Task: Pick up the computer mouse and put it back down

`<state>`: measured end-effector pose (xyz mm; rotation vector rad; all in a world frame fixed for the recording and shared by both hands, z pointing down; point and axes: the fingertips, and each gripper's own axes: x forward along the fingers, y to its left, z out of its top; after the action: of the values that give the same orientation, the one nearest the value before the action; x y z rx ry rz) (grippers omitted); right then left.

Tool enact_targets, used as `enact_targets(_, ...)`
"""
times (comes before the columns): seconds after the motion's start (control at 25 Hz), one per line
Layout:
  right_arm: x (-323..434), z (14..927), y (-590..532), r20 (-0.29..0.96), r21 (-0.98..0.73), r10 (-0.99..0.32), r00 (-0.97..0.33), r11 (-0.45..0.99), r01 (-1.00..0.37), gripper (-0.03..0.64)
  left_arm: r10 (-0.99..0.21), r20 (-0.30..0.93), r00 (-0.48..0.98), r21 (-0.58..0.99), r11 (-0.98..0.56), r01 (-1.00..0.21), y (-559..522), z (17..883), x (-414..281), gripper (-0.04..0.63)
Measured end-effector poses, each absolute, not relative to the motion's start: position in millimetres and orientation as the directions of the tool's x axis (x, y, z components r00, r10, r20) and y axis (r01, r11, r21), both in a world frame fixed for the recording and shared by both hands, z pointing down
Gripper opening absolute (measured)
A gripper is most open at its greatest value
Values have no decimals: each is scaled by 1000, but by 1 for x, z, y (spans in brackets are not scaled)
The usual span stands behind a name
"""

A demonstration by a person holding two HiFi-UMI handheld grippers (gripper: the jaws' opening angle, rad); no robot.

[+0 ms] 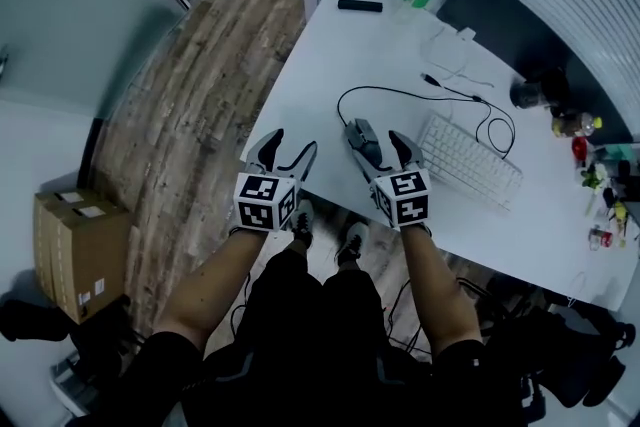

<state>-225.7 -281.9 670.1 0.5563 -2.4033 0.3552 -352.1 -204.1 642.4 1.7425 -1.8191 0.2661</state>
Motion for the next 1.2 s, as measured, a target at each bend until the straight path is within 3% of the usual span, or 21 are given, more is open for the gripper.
enact_targets(0.6, -235, 740, -279, 729, -57, -302, -614, 867, -495, 355, -787, 612, 77, 263, 111, -958, -198, 699, -345, 305)
enact_targets(0.96, -240, 748, -280, 730, -52, -314, -607, 860, -508, 291, -783, 614, 101, 274, 91, -957, -198, 699, -344, 305)
enact_targets(1.2, -240, 726, -285, 707, -95, -320, -631, 841, -533, 288, -795, 597, 108, 269, 72, -961, -206, 681, -347, 305)
